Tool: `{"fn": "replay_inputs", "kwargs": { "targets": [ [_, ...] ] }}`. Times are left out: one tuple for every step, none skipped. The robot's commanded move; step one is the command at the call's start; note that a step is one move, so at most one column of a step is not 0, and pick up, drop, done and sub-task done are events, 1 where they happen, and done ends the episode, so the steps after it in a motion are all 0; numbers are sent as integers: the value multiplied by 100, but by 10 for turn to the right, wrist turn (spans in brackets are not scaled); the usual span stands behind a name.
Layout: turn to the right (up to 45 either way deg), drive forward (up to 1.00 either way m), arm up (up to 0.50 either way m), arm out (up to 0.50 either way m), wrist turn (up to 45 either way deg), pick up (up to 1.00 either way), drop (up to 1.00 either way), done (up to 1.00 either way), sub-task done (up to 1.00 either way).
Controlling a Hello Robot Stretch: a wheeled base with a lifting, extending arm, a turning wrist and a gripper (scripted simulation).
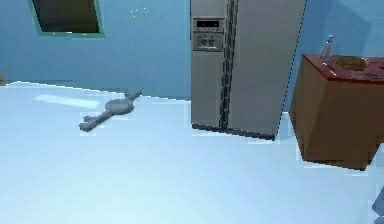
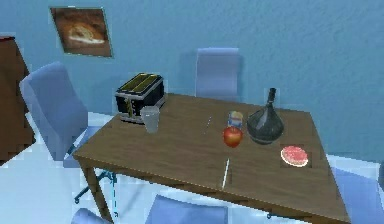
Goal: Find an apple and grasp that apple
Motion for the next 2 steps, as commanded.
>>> {"fn": "replay_inputs", "kwargs": {
  "targets": [
    [150,0,0,0,0,0,0,0,0],
    [450,0,0,0,0,0,0,0,0]
  ]
}}
